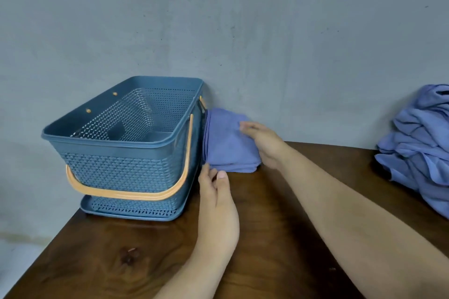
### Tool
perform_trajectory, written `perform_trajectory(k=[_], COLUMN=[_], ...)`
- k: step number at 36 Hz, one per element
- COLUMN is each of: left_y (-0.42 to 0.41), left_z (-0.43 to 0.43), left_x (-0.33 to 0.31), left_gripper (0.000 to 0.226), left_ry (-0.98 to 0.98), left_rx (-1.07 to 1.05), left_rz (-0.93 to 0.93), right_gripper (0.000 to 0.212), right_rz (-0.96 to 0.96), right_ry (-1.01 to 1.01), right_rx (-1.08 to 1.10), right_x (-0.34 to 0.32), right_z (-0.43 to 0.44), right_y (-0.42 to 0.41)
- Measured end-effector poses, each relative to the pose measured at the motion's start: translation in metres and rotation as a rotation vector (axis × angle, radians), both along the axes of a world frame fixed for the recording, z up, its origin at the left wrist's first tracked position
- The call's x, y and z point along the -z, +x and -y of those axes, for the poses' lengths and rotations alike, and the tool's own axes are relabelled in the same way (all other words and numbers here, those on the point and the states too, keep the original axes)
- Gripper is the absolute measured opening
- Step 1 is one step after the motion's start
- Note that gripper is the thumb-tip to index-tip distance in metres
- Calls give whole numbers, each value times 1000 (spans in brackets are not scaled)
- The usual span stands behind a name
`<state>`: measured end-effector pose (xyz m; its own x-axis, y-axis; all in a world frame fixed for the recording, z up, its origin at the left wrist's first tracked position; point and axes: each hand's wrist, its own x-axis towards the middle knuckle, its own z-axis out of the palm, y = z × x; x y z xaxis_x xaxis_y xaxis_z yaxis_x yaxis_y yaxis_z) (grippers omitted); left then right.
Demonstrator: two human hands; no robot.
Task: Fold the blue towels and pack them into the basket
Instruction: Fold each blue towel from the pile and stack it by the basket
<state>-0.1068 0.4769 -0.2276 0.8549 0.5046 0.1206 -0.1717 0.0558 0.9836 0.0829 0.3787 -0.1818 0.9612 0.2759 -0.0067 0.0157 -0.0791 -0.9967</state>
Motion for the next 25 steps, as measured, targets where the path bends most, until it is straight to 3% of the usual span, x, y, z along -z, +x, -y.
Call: perform_trajectory(k=[2,8,16,22,25], left_y=[2,4,6,9,9], left_z=[-1,-5,-6,-11,-11], left_x=[3,8,13,10,10], left_gripper=[55,69,47,68,66], left_ry=[-11,-22,-6,-77,-71], left_rx=[-6,-6,-15,-14,3], left_rz=[-44,-71,-91,-90,-83], right_gripper=[30,47,58,65,67], right_rz=[-76,-46,50,166,346], right_ry=[-96,-107,-60,-293,-560], right_rx=[-3,77,137,136,155], right_x=[17,25,25,21,25], right_z=[-3,-8,-14,-13,-11], right_y=[6,6,2,-3,-5])
